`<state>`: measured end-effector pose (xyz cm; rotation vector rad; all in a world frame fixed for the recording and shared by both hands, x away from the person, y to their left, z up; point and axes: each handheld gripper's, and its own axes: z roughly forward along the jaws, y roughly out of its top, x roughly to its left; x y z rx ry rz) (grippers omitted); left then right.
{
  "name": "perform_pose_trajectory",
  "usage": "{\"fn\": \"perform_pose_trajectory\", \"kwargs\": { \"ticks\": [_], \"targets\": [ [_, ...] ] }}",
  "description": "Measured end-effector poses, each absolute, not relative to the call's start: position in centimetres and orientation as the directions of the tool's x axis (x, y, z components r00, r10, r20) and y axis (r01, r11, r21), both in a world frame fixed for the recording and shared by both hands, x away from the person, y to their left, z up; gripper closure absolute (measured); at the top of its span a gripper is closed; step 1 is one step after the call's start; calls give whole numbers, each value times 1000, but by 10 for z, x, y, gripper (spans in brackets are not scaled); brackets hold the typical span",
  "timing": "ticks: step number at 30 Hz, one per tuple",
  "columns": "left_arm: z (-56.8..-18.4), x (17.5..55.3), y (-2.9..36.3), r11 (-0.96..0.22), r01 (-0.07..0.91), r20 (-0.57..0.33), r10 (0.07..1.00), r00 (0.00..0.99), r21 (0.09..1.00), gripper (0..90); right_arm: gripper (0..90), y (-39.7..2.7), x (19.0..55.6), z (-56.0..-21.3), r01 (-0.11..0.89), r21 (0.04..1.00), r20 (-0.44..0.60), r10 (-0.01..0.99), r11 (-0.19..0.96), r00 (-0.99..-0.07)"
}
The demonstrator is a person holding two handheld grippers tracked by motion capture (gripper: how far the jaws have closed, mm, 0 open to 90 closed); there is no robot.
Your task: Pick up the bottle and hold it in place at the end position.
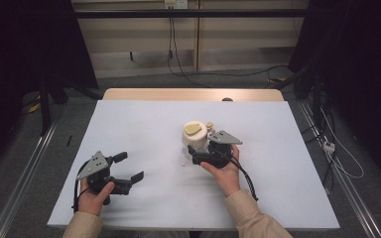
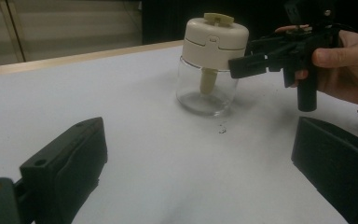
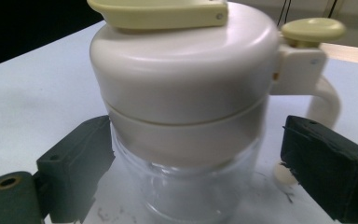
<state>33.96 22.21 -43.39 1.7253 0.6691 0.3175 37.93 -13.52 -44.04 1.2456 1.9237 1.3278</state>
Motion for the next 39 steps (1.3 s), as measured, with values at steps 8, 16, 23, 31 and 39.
{"fn": "perform_pose_trajectory", "kwargs": {
  "ticks": [8,16,23,31,39],
  "targets": [
    [-433,342,220,-132,270,-147,578,803,954,30,81,-148,369,-430,408,907,114,869,107,-482],
    [-432,342,216,-134,272,-152,566,810,953,28,202,-162,359,-416,400,912,133,852,96,-506],
    [-432,342,211,-130,277,-161,557,815,952,24,425,-168,355,-403,375,918,110,823,132,-558],
    [-428,344,205,-128,276,-154,580,800,952,24,621,-172,357,-384,350,926,101,803,139,-587],
    [-427,346,195,-165,291,-148,574,805,943,24,745,-166,365,-379,340,928,83,807,151,-585]
  ]
}}
